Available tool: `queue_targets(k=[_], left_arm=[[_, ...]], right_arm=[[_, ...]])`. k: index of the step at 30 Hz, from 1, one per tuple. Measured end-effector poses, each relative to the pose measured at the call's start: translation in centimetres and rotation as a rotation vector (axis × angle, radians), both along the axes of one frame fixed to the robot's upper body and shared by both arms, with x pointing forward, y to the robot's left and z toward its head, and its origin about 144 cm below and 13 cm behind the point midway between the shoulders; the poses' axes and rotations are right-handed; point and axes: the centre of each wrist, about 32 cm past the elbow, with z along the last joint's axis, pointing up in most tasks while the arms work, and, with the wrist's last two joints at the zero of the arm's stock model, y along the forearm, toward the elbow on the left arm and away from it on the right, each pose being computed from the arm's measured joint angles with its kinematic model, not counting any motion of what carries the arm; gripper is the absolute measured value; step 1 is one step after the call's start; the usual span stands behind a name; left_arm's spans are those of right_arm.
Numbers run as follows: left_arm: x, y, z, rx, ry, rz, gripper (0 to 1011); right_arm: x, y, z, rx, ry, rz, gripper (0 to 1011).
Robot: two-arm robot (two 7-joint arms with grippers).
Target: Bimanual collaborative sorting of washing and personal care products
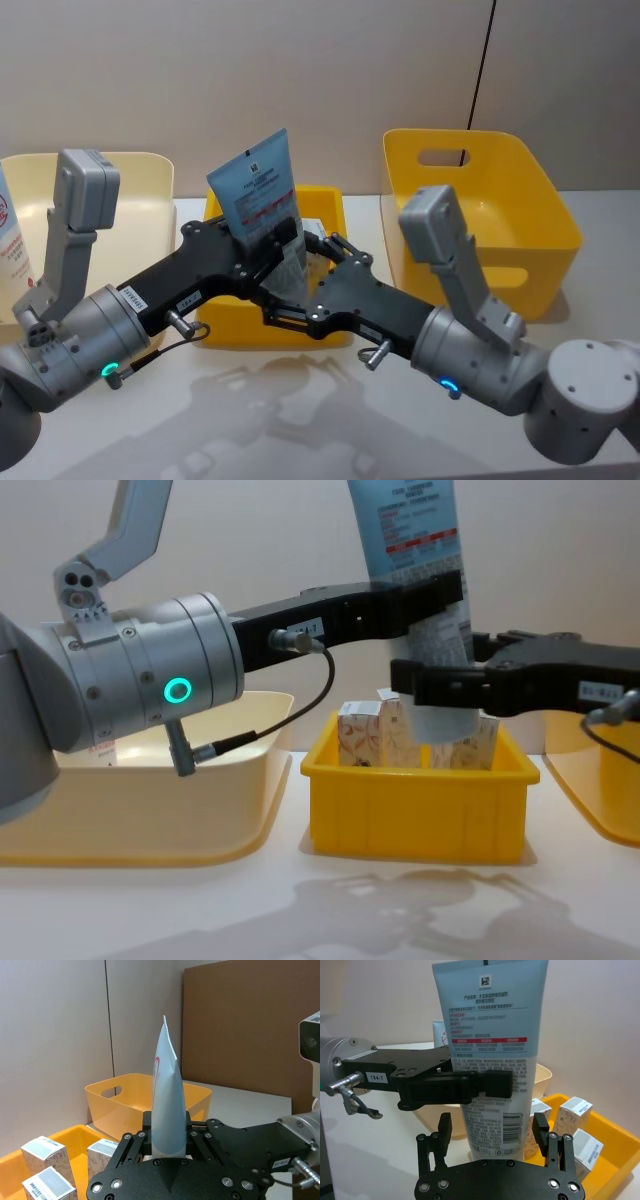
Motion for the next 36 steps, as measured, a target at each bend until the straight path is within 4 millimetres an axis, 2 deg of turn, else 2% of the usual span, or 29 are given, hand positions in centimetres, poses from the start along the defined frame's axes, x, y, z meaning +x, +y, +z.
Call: queue_targets(k=[12, 20, 32, 36], left_arm=[[0.0, 0.0, 0.0, 0.000, 0.000, 0.000, 308], [0.0, 0.0, 0.0, 0.000, 0.000, 0.000, 308], [0.0, 0.0, 0.0, 0.000, 0.000, 0.000, 308], [0.0, 0.0, 0.0, 0.000, 0.000, 0.000, 391]], right_arm=[[1.2, 1.5, -0.3, -0.019, -0.011, 0.015, 1002], [1.7, 1.9, -0.4, -0.029, -0.014, 0.022, 828], [2.0, 2.3, -0.4, -0.033, -0.017, 0.030, 741], [2.0, 2.4, -0.4, -0.033, -0.018, 0.032, 716]])
